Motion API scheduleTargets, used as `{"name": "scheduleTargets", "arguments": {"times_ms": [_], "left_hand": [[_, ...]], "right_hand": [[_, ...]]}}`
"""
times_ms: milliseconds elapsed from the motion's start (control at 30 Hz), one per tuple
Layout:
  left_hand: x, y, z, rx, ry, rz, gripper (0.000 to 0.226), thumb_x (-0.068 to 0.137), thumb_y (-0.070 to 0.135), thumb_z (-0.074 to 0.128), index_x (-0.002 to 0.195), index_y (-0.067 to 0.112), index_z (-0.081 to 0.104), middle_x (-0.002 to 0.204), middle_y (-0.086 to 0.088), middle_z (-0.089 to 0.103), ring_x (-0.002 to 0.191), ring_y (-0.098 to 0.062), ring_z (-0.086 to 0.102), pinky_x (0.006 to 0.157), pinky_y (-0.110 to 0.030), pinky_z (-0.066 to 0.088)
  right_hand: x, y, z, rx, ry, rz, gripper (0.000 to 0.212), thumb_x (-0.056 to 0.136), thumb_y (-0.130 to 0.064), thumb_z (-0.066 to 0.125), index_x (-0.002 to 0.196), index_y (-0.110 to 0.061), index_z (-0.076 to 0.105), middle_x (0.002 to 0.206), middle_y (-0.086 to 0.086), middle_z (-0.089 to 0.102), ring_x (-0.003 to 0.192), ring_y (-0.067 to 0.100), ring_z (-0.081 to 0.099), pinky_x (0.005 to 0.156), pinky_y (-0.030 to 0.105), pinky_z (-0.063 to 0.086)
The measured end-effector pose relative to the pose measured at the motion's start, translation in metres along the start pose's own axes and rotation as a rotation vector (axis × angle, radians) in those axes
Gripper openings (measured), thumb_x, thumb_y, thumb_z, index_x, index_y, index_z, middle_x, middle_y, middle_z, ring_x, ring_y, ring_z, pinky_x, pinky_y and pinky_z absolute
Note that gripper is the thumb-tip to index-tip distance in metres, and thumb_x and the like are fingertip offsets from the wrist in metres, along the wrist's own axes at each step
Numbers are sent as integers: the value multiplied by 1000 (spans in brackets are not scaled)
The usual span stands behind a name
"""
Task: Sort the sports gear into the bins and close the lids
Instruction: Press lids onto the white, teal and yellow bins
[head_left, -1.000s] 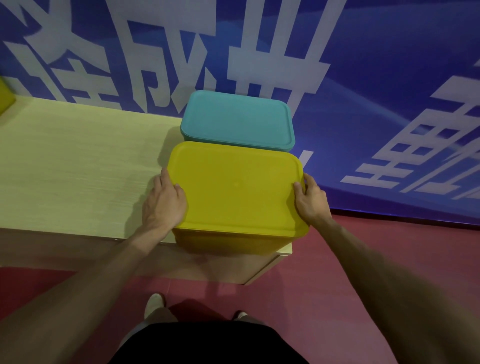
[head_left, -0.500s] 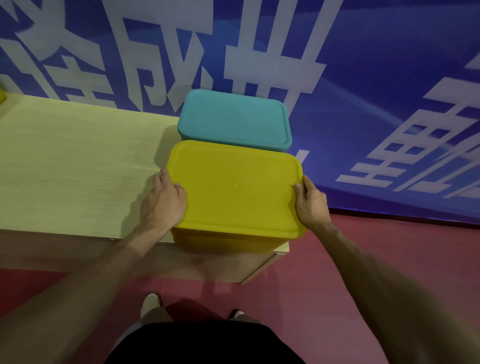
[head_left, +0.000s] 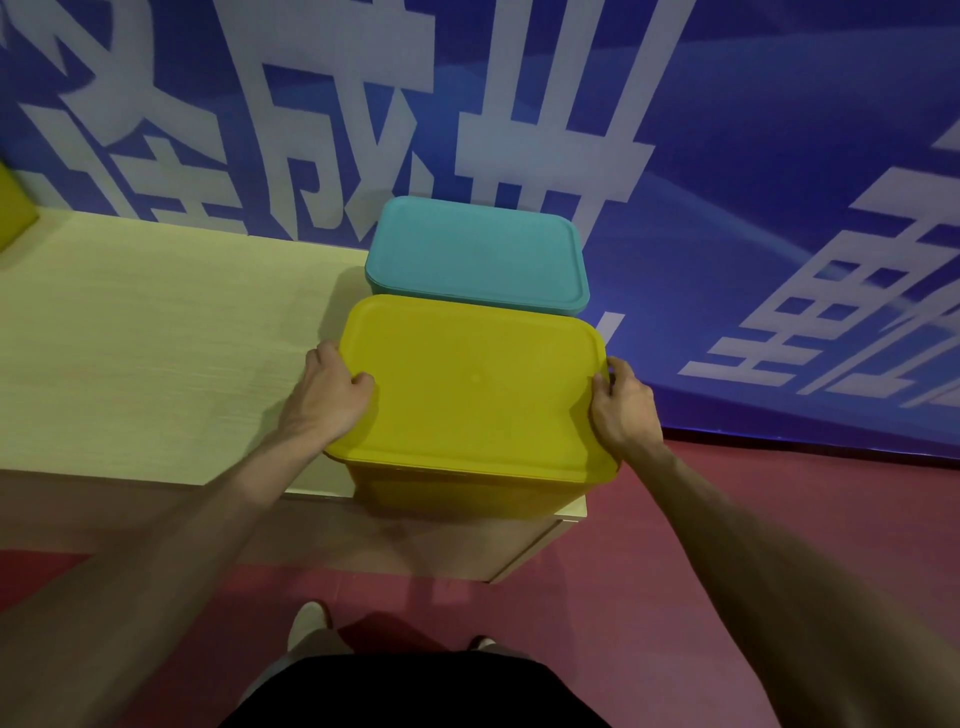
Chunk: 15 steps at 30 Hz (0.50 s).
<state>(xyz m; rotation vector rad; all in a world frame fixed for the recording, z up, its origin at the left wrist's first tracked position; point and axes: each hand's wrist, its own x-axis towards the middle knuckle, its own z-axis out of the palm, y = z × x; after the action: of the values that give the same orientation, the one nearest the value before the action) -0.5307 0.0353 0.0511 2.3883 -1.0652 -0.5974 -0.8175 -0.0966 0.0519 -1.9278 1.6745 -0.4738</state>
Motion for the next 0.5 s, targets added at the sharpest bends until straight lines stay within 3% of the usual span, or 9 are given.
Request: {"name": "scheduleTargets", "arguments": {"times_ms": [267,400,500], "left_hand": [[8,2,-10,-53,-45,-21,57,95,30,45,142,5,26,143,-17,36,123,-37,44,95,-44,39],[11,-6,-10,-215,-69,-24,47,96,31,43,137,8,39,132,-16,48,114,-34,50,91,-42,43],[5,-6,-2,-288,-45,-35,47,96,31,41,137,10,39,132,-14,49,117,-35,49,97,-49,42]], "right_hand": [[4,-12,-2,-2,36,57,54,97,-31,45,142,-6,30,141,20,45,125,37,47,102,49,41],[-2,-8,3,-3,8,113,49,100,-36,41,134,-1,38,130,23,52,117,38,51,89,40,42],[-6,-5,7,9,-10,98,44,103,-35,33,129,-1,44,123,24,56,110,38,54,79,35,39]]}}
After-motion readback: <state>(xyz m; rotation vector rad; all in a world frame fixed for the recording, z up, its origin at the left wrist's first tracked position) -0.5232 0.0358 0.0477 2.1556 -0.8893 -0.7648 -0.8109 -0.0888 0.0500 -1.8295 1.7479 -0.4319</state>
